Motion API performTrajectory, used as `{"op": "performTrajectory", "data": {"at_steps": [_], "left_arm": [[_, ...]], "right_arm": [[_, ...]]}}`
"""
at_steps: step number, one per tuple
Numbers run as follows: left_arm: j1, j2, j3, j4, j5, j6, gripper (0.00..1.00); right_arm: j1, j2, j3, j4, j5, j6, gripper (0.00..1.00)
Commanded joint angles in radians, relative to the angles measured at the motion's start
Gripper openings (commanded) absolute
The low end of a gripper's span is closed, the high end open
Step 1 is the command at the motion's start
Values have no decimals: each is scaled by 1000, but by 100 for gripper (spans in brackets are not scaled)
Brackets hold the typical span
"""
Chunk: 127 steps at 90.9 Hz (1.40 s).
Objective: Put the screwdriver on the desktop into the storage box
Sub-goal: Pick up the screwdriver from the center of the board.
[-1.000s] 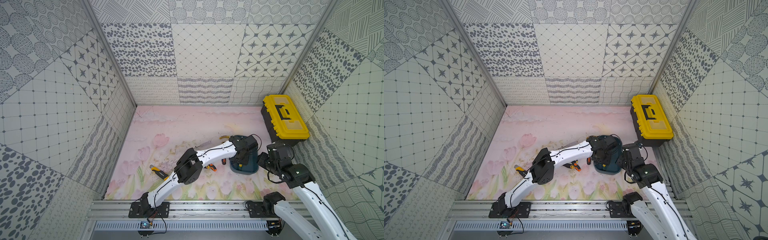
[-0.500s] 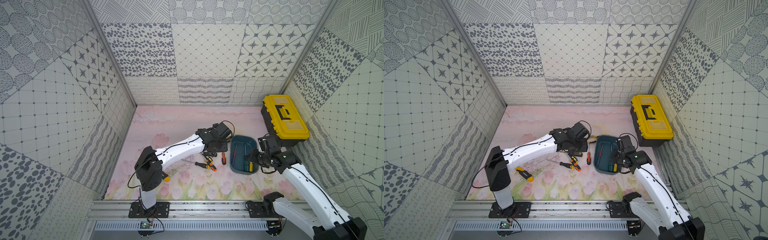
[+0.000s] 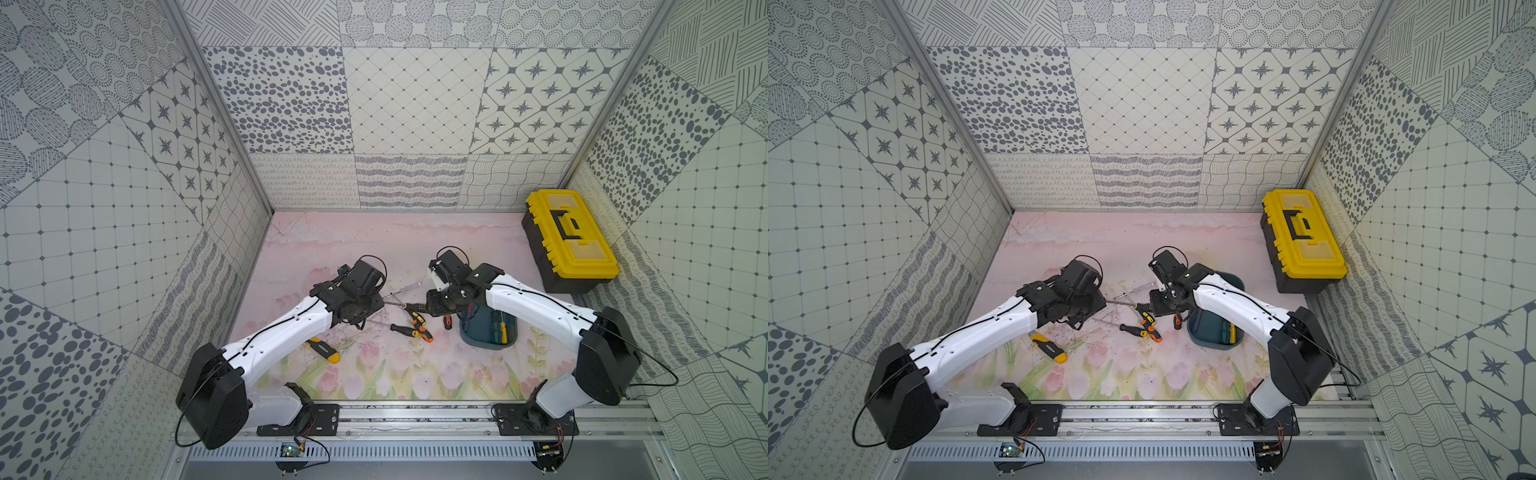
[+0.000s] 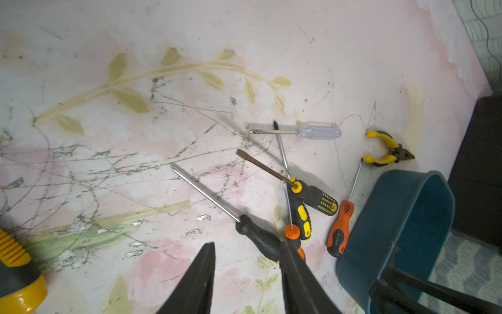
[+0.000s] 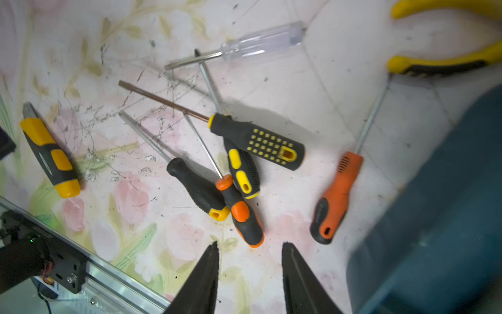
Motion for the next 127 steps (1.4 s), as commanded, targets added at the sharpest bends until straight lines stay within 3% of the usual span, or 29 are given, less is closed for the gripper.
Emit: {"op": "performTrajectory", "data": {"at_steps": [1,28,48,61,101,120,127], "left_arm": [[70,-128,-127,-31,-30,-164,44],[118,-288,-241,-77,-85,-273,44],[124,-311,-254,-90,-99,-293,44],[125,-309,-255,-87,-98,-293,44],[128,-324,-253,-93,-109,-292,44],[132,-337,-241,-111,-124,-282,44],[133,-341,-238,-121,-130,-283,44]], "right_arm": [[81,78,73,11,-30,-128,45],[165,304,233,-47,20,-297,50],[202,393,284,-69,158,-316,49],[202,427,291,-74,177,-324,47],[216,503,339,-116,170,-328,28],[230,488,332,-119,155,-320,2],[232,469,329,-116,140,-307,0]]}}
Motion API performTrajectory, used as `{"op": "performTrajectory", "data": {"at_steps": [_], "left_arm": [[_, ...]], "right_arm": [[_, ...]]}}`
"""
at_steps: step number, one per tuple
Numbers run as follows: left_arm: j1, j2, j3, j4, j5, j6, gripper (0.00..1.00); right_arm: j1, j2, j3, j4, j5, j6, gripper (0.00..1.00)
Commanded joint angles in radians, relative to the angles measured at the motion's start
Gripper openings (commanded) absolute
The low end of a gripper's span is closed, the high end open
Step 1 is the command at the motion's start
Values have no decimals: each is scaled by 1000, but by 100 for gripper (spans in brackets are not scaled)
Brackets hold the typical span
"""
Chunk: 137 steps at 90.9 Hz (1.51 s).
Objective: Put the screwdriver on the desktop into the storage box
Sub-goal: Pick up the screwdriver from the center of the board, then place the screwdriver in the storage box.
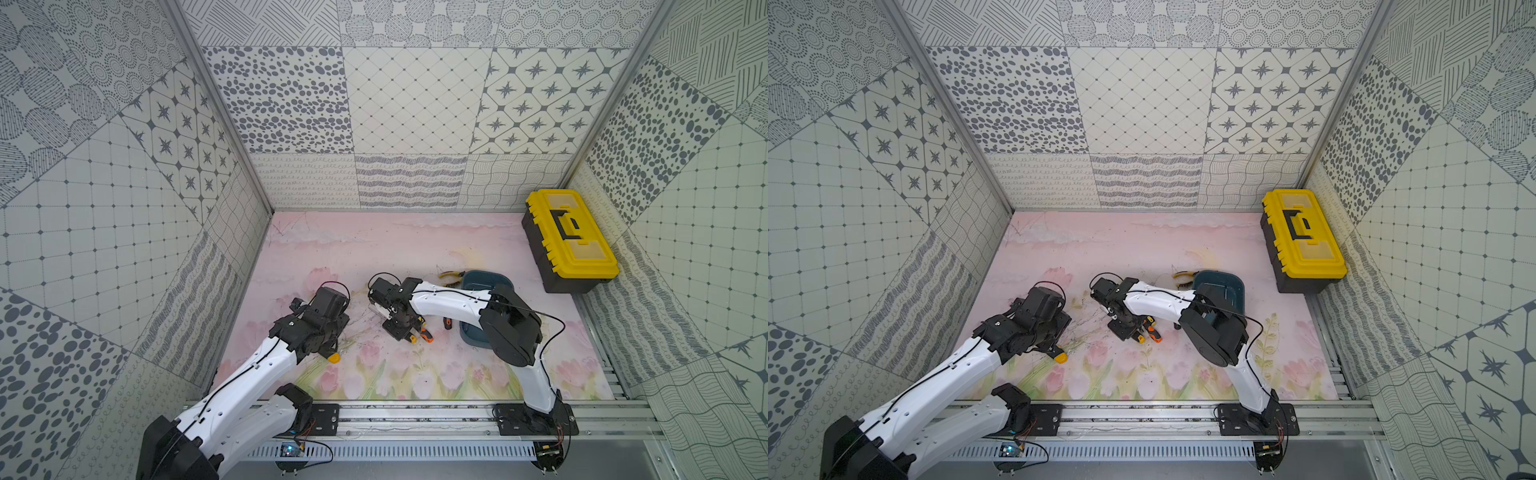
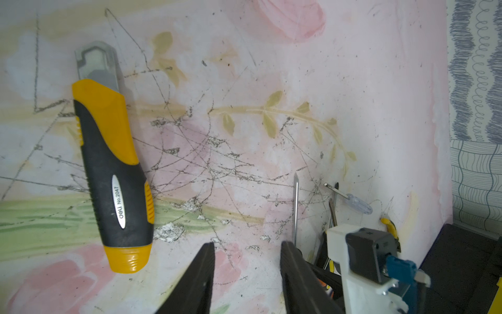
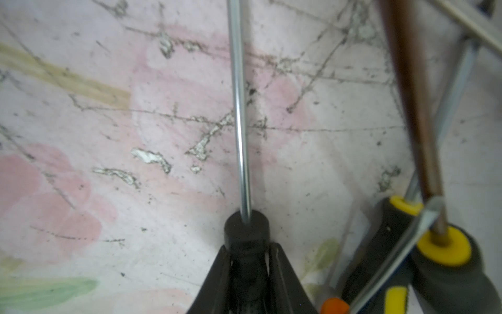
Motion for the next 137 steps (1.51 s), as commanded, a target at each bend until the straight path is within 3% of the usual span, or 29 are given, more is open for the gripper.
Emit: {"op": "performTrajectory", "data": {"at_steps": [1,30,58,69,85,99,117,129,137], "left_arm": [[8,-11,14,-49,-45,-5,44],[8,-20,23,-76,-64,-1,44],[9,-7,28,-53,-57,32,44],[11,14,29,-32,-37,45,44],[12,54,28,7,5,60,44],[11,92,29,40,45,70,45],[2,144,29,78,117,77,45],[-51,186,41,84,136,72,45],[-102,214,64,78,131,66,46]], "right_arm": [[12,-12,6,-10,-21,14,0],[12,-147,-33,55,-88,128,0],[-11,-486,-226,99,-65,323,0],[-104,-656,-345,98,-21,459,0],[-407,-857,-583,100,-30,583,0],[-564,-864,-686,119,-54,542,0],[-603,-755,-705,193,-48,516,0],[-623,-664,-709,218,-14,496,0],[-636,-624,-713,239,-6,484,15]]}}
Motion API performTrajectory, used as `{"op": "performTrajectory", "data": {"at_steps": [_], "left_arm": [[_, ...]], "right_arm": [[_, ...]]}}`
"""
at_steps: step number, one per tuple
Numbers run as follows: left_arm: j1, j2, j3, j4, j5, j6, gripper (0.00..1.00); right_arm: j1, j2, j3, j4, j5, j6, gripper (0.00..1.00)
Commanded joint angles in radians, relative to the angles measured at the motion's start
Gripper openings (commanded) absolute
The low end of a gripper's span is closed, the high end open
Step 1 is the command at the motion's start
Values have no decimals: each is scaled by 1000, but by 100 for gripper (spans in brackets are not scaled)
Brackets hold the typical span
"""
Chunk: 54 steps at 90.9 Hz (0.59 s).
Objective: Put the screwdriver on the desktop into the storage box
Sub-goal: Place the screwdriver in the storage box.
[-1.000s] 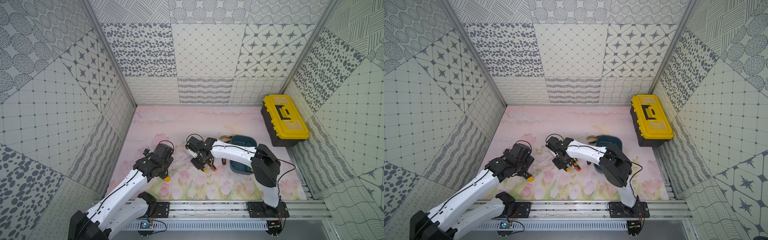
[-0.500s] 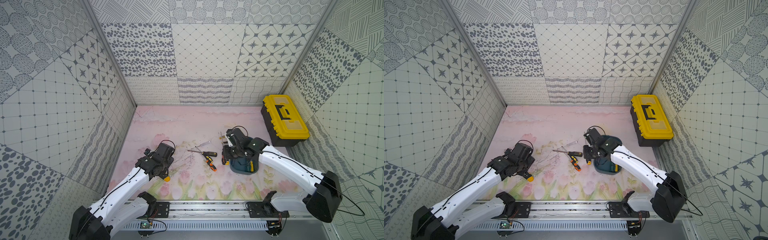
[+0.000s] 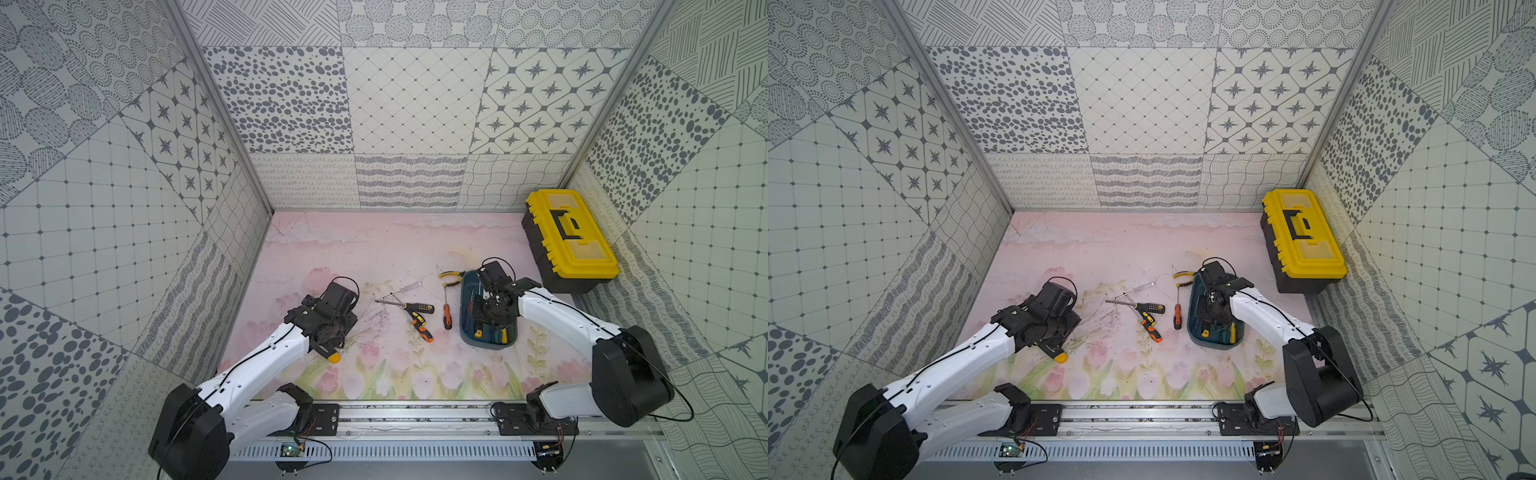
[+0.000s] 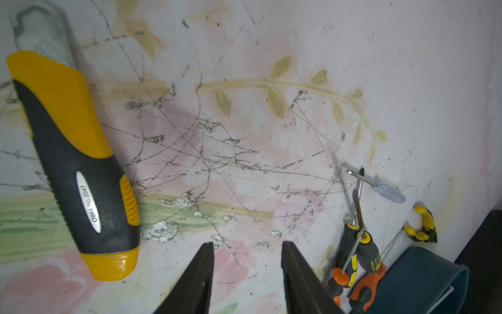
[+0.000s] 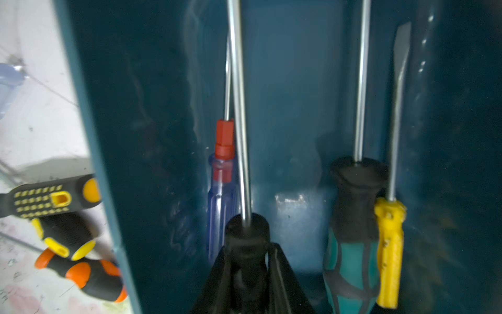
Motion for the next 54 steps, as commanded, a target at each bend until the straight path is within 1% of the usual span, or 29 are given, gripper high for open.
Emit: {"op": "performTrajectory", "data": {"at_steps": [1,5,10,18,26,33,38,43,46,54], "left_arm": [[-70,51,37,26,49,16,46],[-92,68,50,22,46,13,46],[-119,93,67,18,47,3,46],[-161,139,95,19,54,-12,47],[-191,195,124,30,64,-15,47],[-195,230,140,47,77,-18,47],[-195,245,144,60,68,-24,47],[-189,249,148,71,50,-29,48],[-179,250,150,75,42,-30,47],[-153,244,154,75,34,-35,48]], "right_arm": [[-17,38,-7,60,29,-29,17],[-19,48,-4,64,31,-35,27],[-22,49,1,63,31,-42,35],[-22,22,13,55,38,-52,44],[-13,-35,39,7,59,-67,45],[36,-107,65,-7,93,-86,44],[97,-142,86,0,97,-102,44],[193,-146,102,18,91,-117,44],[256,-133,113,27,85,-125,45],[365,-50,137,48,56,-137,45]]}}
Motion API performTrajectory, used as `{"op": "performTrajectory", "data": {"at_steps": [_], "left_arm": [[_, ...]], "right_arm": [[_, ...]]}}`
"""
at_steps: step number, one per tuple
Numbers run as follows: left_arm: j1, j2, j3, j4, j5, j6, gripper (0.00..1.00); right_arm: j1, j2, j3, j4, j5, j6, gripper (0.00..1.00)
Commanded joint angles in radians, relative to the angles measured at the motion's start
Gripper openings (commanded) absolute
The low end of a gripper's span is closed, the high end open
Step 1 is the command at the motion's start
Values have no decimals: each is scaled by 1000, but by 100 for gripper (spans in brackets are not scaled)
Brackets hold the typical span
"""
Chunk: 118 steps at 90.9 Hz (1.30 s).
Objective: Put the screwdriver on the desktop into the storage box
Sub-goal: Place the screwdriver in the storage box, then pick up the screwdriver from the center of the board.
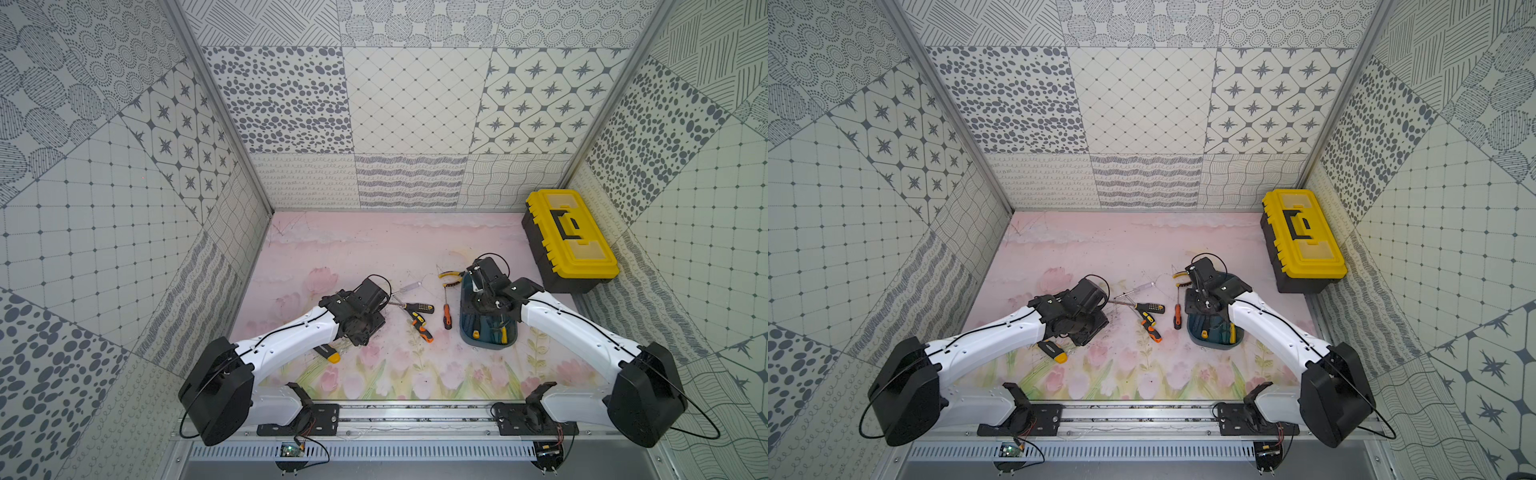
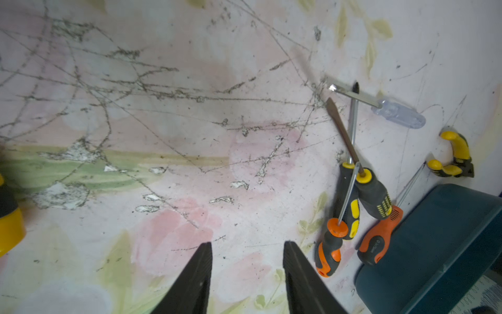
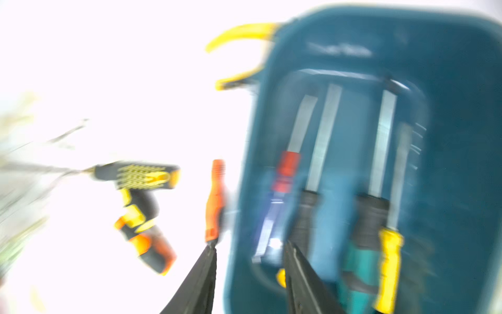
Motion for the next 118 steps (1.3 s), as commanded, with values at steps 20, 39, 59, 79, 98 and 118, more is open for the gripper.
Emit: {"op": "performTrajectory", "data": {"at_steps": [20,39,59,79,98,118], "left_arm": [[55,-75,-45,15,-31,-54,48],[70,-195,-131,-9,-58,-96,47],[86,-208,-149,0,-55,-107,48],[94,-169,-132,23,-37,-92,48],[95,-162,-132,24,-32,-88,48],[97,-171,-135,21,-36,-91,48]], "right_arm": [[244,317,123,51,-77,-72,49],[251,421,157,41,-48,-112,48],[253,473,177,31,-68,-138,39],[260,496,169,28,-70,-140,37],[278,515,170,23,-61,-147,34],[290,519,168,19,-69,-164,26]]}}
